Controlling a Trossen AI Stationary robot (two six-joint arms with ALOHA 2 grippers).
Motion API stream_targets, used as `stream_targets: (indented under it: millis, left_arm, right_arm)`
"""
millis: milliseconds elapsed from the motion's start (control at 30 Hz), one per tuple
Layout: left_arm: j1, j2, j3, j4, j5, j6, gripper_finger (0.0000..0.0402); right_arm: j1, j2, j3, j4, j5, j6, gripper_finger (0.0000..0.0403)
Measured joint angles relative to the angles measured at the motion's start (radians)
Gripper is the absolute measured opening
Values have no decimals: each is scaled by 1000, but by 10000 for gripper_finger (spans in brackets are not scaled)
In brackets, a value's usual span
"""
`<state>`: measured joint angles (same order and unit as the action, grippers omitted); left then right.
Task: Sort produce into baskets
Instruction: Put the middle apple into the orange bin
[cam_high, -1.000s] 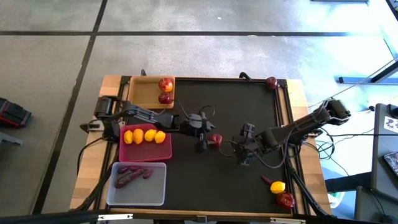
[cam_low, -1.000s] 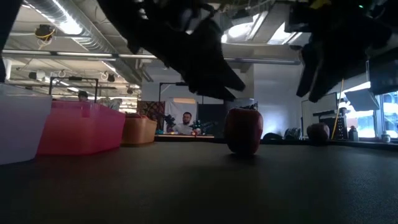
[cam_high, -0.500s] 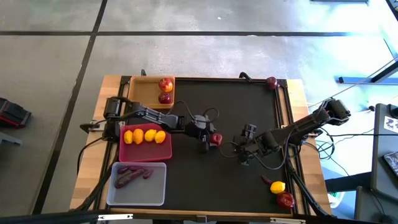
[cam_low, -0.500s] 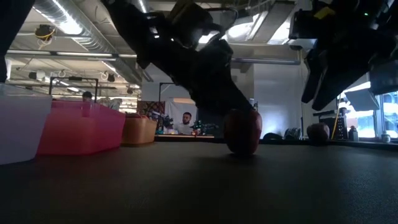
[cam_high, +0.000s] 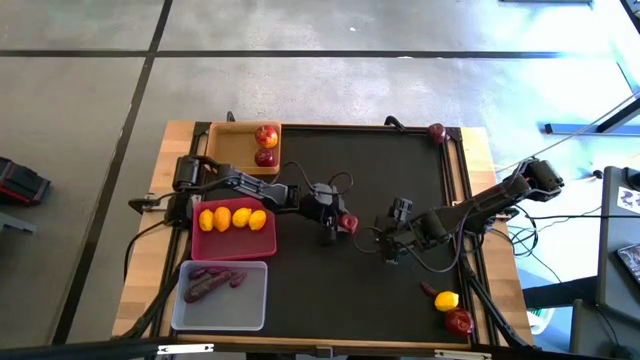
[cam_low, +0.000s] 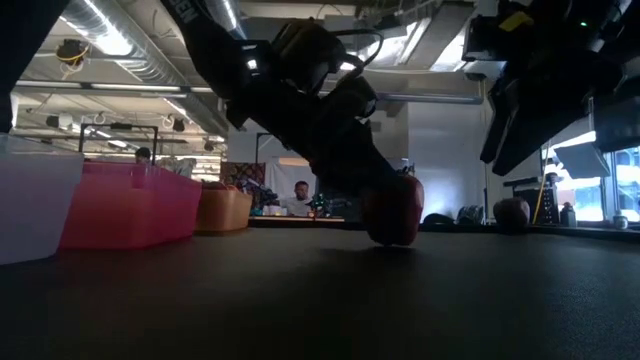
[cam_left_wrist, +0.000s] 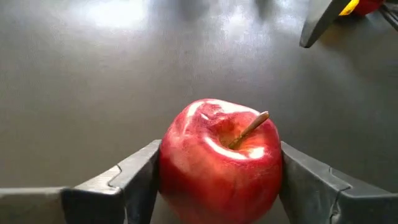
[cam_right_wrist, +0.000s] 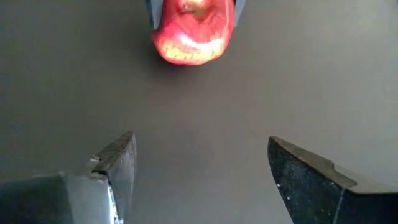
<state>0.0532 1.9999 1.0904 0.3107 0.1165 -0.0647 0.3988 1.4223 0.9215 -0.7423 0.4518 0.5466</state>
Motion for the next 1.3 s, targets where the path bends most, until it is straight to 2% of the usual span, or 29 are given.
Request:
stream_targets:
  millis: [133,267,533,733,900,1067,1300]
  left_arm:
    - [0,-26,0,-32,-12,-1,262]
    - [0,-106,0,-90,-80,-4,262]
    - [6,-348,0,-319,-250,-4,264]
    - [51,-550,-28,-483,-375,0,262]
    - [146,-726,-116,-545,-479,-32,262]
    - [270,-867,-222,-567,-505,-92,262]
    - [457,-935,-342,-570,-507,-146,269]
  right_arm:
    - [0,0,0,1,10,-1,292]
    - [0,0,0,9,12,-4,292]
    - [0,0,0,42,72,-2,292]
    - [0,3,0,80,131,-2,292]
    - [0,3,0,114,178,-1,292]
    - [-27,3,0,116,213,-5,292]
    - [-144,21,0,121,213,-69,292]
